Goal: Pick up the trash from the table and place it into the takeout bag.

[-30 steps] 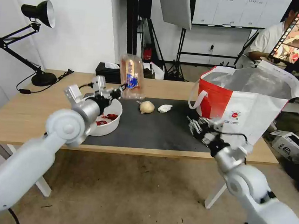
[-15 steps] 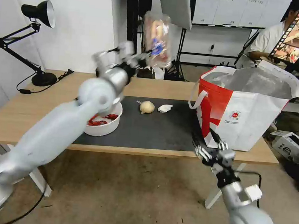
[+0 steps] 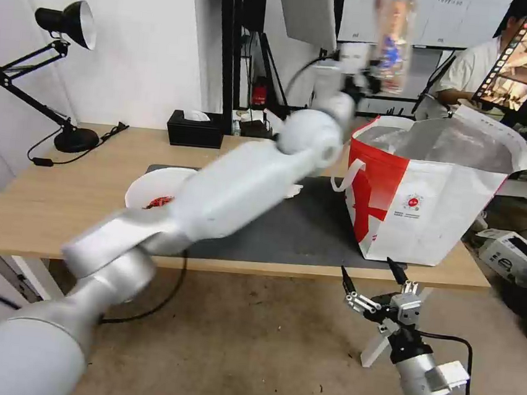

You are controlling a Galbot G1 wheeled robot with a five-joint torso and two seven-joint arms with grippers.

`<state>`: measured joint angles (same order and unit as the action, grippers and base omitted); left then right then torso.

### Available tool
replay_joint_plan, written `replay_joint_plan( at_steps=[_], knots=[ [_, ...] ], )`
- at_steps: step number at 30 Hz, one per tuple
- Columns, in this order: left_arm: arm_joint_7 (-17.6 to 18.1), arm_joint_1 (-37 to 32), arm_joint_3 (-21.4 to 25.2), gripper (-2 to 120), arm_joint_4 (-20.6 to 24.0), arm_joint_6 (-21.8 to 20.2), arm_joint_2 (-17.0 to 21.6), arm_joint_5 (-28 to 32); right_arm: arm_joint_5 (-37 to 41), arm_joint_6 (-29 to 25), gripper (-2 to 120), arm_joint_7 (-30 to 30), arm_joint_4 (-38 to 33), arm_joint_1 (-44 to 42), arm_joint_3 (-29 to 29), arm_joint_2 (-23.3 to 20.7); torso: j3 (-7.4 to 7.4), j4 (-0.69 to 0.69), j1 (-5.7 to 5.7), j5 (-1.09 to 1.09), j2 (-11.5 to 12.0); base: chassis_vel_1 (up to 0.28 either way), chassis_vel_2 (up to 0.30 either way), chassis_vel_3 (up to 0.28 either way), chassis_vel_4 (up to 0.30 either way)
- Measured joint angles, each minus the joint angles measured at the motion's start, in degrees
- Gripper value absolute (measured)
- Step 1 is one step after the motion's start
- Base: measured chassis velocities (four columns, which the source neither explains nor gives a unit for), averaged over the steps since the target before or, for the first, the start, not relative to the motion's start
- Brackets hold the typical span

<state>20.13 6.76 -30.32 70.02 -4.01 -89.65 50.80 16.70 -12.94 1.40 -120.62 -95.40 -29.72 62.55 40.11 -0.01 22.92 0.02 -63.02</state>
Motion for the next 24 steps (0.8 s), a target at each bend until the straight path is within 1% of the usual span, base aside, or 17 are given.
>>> replay_joint_plan(
  at_steps=[1, 2, 5, 7, 12, 13, 18, 20, 21, 22, 23, 24],
  knots=[
    [-1.0, 0.3, -1.3, 0, -0.8, -0.3, -0.4, -2.0, -0.1, 0.1, 100, 0.0, 0.0, 0.0, 0.2, 0.1, 0.00, 0.01, 0.00, 0.00, 0.0, 0.000, 0.000, 0.000, 0.000],
    [-1.0, 0.3, -1.3, 0, -0.8, -0.3, -0.4, -2.0, -0.1, 0.1, 100, 0.0, 0.0, 0.0, 0.2, 0.1, 0.00, 0.01, 0.00, 0.00, 0.0, 0.000, 0.000, 0.000, 0.000],
    [-2.8, 0.5, -4.2, 0, -2.7, -0.7, -1.4, -6.6, -0.3, 0.4, 100, 0.0, 0.0, 0.0, 0.5, 0.2, 0.00, 0.01, 0.00, -0.01, 0.0, 0.000, 0.000, 0.000, 0.000],
    [-3.3, 0.5, -5.1, 0, -2.9, -0.7, -1.4, -7.4, -0.3, 0.5, 100, 0.0, 0.0, 0.0, 0.6, 0.2, 0.00, 0.01, 0.00, -0.01, 0.0, 0.000, 0.000, 0.000, 0.000],
    [-4.0, -0.1, -6.7, 0, -2.9, -0.5, -1.0, -8.0, -0.3, 0.6, 100, 0.0, 0.1, 0.0, 0.7, 0.2, 0.00, 0.02, 0.00, -0.02, 0.0, 0.000, 0.000, 0.000, 0.000],
    [-4.3, -0.7, -7.2, 0, -2.4, 0.2, -0.6, -8.0, -0.3, 0.6, 100, 0.0, 0.3, 0.0, 0.7, 0.0, 0.00, 0.01, 0.00, -0.02, 0.0, 0.000, 0.000, 0.000, 0.000],
    [-4.3, -1.5, -7.5, 0, -1.3, 0.5, 0.4, -7.5, -0.2, 0.6, 100, 0.0, 0.7, 0.2, 0.8, 0.0, 0.00, 0.01, 0.00, -0.02, 0.0, 0.000, 0.000, 0.000, 0.000],
    [-4.2, -1.7, -7.6, 8, -0.6, 0.6, 1.0, -7.1, -0.2, 0.8, 100, 0.0, 0.8, 0.4, 1.1, 0.0, 0.00, 0.02, 0.00, -0.02, 0.0, 0.000, 0.000, 0.000, 0.000],
    [-4.2, -1.7, -7.6, 8, -0.6, 0.6, 1.0, -7.1, -0.2, 0.8, 100, 0.0, 0.8, 0.4, 1.1, 0.0, 0.00, 0.02, 0.00, -0.02, 0.0, 0.000, 0.000, 0.000, 0.000],
    [-4.2, -1.7, -7.6, 11, -0.4, 0.6, 1.2, -7.0, -0.2, 0.9, 100, 0.0, 0.9, 0.6, 1.3, -0.1, 0.00, 0.01, 0.00, -0.02, 0.0, 0.000, 0.000, 0.000, 0.000],
    [-4.1, -1.7, -7.7, 16, -0.1, 0.6, 1.5, -6.7, -0.1, 0.9, 100, -0.1, 1.0, 0.7, 1.4, -0.1, 0.00, 0.01, 0.00, -0.02, 0.0, 0.000, 0.000, 0.000, 0.000],
    [-4.1, -1.7, -7.7, 16, -0.1, 0.6, 1.5, -6.7, -0.1, 0.9, 100, -0.1, 1.0, 0.7, 1.4, -0.1, 0.00, 0.01, 0.00, -0.02, 0.0, 0.000, 0.000, 0.000, 0.000]
  ],
)
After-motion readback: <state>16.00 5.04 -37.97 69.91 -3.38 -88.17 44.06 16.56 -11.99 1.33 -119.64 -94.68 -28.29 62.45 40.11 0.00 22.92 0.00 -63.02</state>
